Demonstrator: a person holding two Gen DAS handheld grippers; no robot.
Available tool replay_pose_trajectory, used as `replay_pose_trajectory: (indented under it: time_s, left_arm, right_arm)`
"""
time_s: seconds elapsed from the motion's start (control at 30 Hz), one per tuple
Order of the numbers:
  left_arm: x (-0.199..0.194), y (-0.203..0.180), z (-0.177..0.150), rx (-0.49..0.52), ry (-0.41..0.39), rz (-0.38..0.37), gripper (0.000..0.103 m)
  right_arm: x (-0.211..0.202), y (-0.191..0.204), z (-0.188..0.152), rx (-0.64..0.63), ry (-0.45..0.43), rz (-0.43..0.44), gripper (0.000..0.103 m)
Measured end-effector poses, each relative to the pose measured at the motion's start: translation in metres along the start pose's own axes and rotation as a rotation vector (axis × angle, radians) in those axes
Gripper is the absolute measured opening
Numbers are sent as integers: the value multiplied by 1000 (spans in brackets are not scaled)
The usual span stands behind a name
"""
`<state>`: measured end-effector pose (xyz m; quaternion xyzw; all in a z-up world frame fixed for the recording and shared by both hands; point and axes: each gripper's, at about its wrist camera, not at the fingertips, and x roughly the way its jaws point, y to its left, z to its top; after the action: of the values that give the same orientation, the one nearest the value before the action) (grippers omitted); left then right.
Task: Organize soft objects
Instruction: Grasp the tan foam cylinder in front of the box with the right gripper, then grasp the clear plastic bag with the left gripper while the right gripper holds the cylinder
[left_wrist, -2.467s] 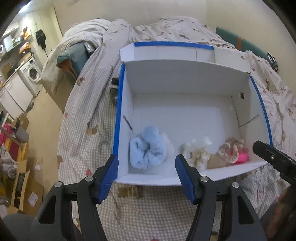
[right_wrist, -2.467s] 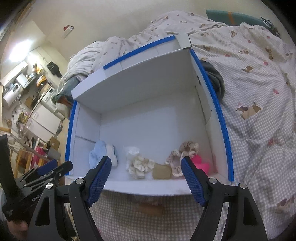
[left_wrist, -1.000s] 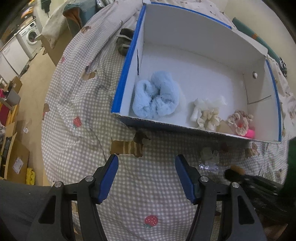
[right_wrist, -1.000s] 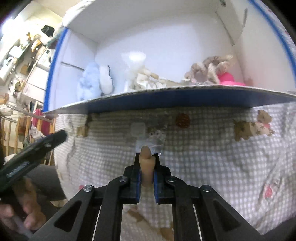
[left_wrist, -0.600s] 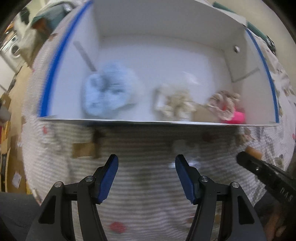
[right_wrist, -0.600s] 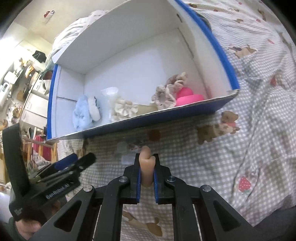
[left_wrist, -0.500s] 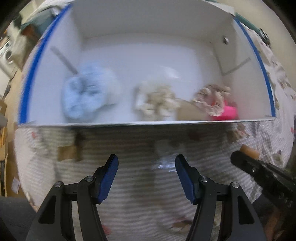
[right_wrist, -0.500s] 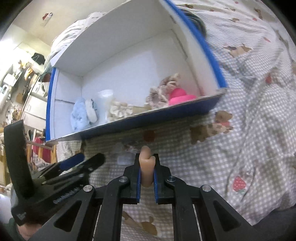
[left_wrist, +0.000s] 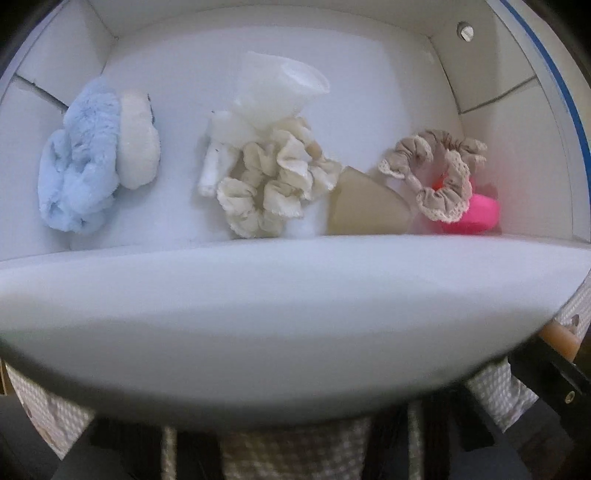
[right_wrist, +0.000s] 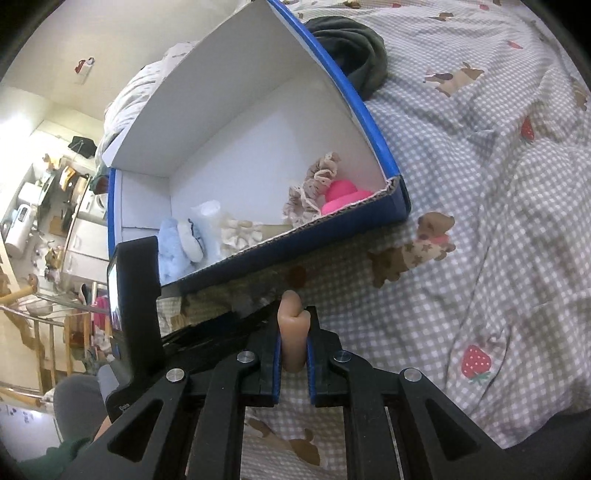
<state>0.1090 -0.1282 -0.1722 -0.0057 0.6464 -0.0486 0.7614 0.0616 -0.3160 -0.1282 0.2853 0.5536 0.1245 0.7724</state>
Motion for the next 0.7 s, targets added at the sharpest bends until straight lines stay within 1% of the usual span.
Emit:
replay_pose_trajectory:
  time_s: [0.03,0.1,0.13,0.2,0.3,0.4,0.53,0.7]
  left_arm:
    - [-1,2,1,-4,-3,-10,28]
    - [0,6,2,-20,0,-16,17]
    - [0,8,3,-22,1,-11,8]
    - [-1,12,3,-16,-1,14,8]
    - [-4,26,1,-21,2,13,7]
    - [-10,37,-4,-23,-8,30,6]
    - [-20,62,-13,-42,-14,50,6]
    - [-39,95,-30,-77,-48,73,6]
  right_arm:
    - [1,0,-1,0,1,0,12]
    - [1,0,-2,-4,4,1,12]
    - [0,0,-2,-9,4,1,12]
    - [4,6,-3,-18,4,-6,12]
    - [4,7,-3,-24,8,-9,12]
    - [7,13,-2,-39,13,-12,12]
    - [13,21,-3,-67,24,-23,12]
    - [19,34,-6,-113,45,-40,12]
